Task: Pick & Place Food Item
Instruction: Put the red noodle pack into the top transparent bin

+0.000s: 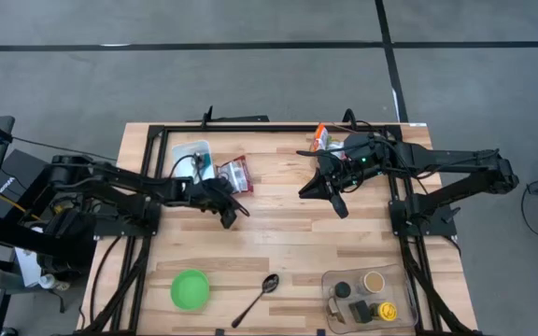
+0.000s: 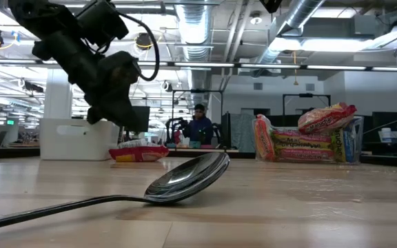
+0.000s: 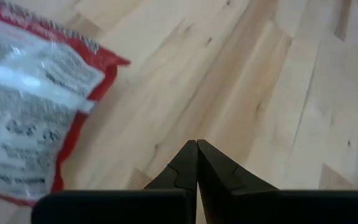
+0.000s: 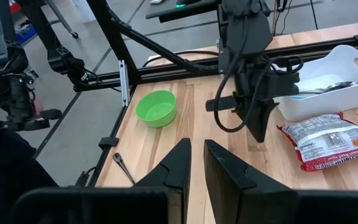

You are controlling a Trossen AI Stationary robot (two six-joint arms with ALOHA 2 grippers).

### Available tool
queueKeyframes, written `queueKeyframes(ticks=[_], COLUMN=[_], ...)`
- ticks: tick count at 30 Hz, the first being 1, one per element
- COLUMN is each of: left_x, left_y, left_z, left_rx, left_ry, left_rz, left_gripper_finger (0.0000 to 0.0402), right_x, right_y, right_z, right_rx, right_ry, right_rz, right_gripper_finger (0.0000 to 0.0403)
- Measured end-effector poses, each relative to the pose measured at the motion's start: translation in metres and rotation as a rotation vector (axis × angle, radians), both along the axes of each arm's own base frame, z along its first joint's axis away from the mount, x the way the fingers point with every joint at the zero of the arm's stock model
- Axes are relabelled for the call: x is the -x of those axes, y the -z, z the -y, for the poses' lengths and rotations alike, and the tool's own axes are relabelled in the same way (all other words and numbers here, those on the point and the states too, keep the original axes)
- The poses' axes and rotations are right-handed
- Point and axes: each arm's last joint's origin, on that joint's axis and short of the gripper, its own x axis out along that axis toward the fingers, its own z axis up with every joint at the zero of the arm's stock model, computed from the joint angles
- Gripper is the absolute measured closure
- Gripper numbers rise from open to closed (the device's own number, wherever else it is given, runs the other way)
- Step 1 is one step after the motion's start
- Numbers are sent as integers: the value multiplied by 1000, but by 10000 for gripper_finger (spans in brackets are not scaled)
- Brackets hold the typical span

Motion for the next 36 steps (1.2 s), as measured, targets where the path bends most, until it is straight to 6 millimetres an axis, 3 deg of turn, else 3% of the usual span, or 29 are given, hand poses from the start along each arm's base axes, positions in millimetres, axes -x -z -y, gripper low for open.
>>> queueKeyframes(ticks=[9,20,36], left_x=[-5,1,24], left_y=[-6,-1,14], left_z=[-5,-1,-9], left_rx=[-48,39,61], left_ry=[25,127,85], left_rz=[-7,-84,-369], left_gripper_finger=[401,401,401], right_x=[0,0,1], right_y=[0,1,2], right_z=[0,-1,-1], right_rx=[-3,-3,-4], right_ry=[0,-2,-3], right_rz=[-1,-11,-19], right_gripper_finger=[363,363,363])
